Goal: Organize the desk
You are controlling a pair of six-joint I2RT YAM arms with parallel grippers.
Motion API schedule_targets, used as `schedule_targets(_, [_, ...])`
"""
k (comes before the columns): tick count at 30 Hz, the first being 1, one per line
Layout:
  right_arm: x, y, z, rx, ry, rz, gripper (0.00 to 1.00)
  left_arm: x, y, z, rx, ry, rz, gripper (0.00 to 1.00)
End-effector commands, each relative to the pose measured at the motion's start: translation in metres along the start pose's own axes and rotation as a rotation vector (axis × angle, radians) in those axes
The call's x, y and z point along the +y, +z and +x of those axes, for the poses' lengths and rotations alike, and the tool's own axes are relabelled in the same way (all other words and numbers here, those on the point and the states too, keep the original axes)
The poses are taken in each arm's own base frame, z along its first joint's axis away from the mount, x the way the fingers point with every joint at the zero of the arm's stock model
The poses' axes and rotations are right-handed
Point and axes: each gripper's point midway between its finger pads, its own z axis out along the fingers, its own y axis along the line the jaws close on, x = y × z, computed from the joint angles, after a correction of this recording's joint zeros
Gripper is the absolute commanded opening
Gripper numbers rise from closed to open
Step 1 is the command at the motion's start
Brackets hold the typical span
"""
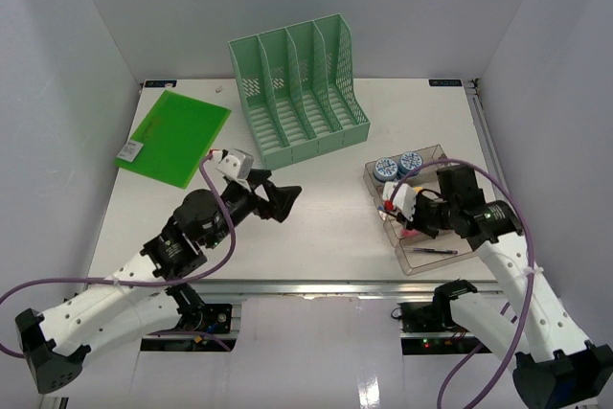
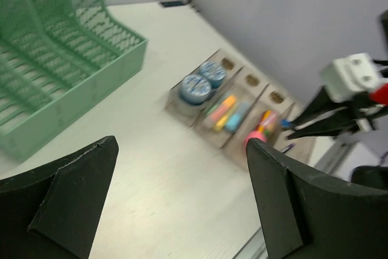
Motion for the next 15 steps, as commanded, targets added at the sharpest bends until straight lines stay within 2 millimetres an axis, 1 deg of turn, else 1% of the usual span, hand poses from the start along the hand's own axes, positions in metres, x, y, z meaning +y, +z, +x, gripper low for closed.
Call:
schedule_targets(1, [0.002, -0.021, 0.079, 0.343, -0.302, 0.035, 0.08, 0.065, -0.044, 0.062, 0.232, 0.241, -0.214, 0.98])
schedule_targets(2, [-0.002, -0.023, 0.087, 0.382, -0.344, 0.047, 0.08, 0.067, -0.049, 0.062, 0.227, 0.248, -0.214, 0.98])
schedule_targets(3, [0.0, -0.021, 0.095, 0.403, -0.368, 0.041, 0.08, 0.069, -0.052, 0.066, 0.232, 0.257, -0.215, 0.98])
schedule_targets(6, [0.003, -0.017, 0.103, 0.417, -0.408, 0.019, 0.08, 0.073, -0.057, 0.073, 0.245, 0.27, -0.219, 0.98])
schedule_targets(7, [0.004, -0.015, 0.107, 0.428, -0.417, 0.01, 0.08, 0.074, -0.058, 0.073, 0.244, 0.27, -0.221, 0.98])
schedule_targets(10, [0.008, -0.011, 0.126, 0.495, -0.455, -0.043, 0.08, 0.075, -0.059, 0.072, 0.244, 0.273, -0.232, 0.98])
schedule_targets(12, [0.008, -0.012, 0.136, 0.542, -0.48, -0.059, 0.1, 0.076, -0.059, 0.071, 0.242, 0.274, -0.237, 0.98])
schedule_targets(15, [0.012, -0.01, 0.142, 0.554, -0.511, -0.084, 0.13, 0.076, -0.06, 0.07, 0.236, 0.272, -0.236, 0.98])
